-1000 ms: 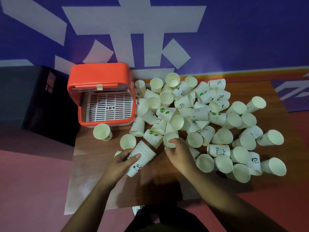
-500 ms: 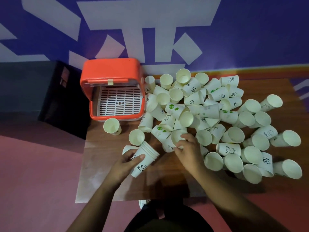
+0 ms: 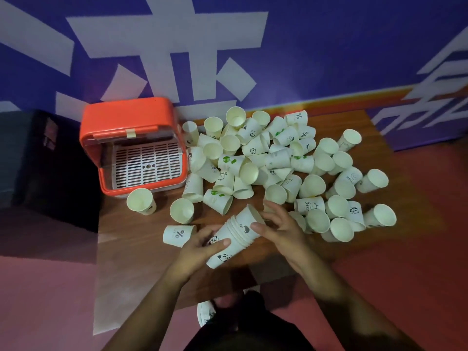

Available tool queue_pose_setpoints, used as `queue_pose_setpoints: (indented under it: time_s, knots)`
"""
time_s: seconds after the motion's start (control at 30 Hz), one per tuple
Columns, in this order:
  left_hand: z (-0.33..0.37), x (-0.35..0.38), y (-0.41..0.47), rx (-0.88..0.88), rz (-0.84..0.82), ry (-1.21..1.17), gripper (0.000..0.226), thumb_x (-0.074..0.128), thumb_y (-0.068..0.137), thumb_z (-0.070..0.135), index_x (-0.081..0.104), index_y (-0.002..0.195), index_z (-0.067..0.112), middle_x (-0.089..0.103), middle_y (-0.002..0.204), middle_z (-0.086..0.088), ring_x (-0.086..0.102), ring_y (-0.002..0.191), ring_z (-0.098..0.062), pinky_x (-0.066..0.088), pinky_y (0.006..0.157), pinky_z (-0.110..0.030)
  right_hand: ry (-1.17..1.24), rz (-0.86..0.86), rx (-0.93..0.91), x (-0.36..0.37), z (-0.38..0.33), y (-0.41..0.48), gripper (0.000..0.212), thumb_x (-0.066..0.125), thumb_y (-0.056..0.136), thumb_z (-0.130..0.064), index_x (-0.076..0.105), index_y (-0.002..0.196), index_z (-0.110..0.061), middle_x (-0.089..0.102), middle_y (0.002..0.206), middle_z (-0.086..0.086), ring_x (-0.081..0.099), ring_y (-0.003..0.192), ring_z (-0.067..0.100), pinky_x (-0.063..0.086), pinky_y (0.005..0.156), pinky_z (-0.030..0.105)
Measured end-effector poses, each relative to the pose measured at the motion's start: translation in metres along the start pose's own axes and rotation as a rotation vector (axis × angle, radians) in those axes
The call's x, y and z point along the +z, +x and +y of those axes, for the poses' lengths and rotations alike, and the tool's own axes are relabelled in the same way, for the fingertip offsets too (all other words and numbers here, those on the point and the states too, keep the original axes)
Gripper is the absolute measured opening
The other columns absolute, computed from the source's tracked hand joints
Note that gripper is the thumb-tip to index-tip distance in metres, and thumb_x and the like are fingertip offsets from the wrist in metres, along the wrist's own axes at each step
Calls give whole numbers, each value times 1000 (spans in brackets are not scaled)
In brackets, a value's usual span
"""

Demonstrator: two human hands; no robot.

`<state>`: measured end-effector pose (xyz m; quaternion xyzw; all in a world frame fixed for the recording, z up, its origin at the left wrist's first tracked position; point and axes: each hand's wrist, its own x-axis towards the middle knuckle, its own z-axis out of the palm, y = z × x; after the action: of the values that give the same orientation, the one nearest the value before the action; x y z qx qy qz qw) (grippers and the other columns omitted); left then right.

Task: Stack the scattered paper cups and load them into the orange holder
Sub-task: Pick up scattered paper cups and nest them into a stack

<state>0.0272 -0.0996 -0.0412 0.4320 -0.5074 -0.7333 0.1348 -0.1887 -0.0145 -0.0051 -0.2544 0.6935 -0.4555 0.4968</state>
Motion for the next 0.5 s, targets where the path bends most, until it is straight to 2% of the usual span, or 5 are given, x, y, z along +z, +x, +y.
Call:
queue_pose_setpoints:
  time_s: [0.13, 0.2, 0.27, 0.33, 0.5]
  knots:
    - [0, 19, 4, -9, -61, 22, 29, 75, 92, 11, 71, 120, 20, 80, 103, 7, 76, 93, -6, 57, 75, -17, -58, -28, 74, 1, 19, -16, 63, 80, 80, -34, 53, 137, -25, 63, 119, -17, 60, 108, -4, 49, 82, 12]
    - [0, 28, 7, -16, -70, 32, 26, 69, 95, 5, 71, 116, 20, 81, 97, 10, 76, 87, -4, 58, 73, -16, -28, -20, 96, -9, 28, -19, 60, 78, 81, -41, 56, 134, -24, 65, 120, -16, 62, 109, -1, 52, 90, 20]
    - [1, 36, 10, -28, -56, 31, 24, 68, 96, 6, 72, 114, 21, 82, 97, 9, 76, 87, -5, 59, 75, -18, -83, 68, 93, -28, 39, -16, 64, 75, 71, -66, 60, 126, -37, 67, 117, -18, 62, 111, 0, 52, 100, 35]
    - [1, 42, 14, -41, -37, 26, 23, 69, 95, 7, 72, 113, 21, 82, 97, 7, 77, 86, -8, 61, 75, -21, -346, 206, 64, -52, 50, -5, 67, 69, 62, -82, 60, 116, -43, 67, 115, -19, 62, 110, -1, 52, 99, 40]
    - [3, 57, 21, -65, 23, -27, 24, 77, 89, 18, 75, 113, 22, 81, 109, -6, 77, 90, -18, 61, 82, -32, -1002, 226, -122, -98, 63, 34, 86, 74, 77, -55, 41, 146, -14, 47, 146, 5, 39, 137, 28, 30, 114, 40]
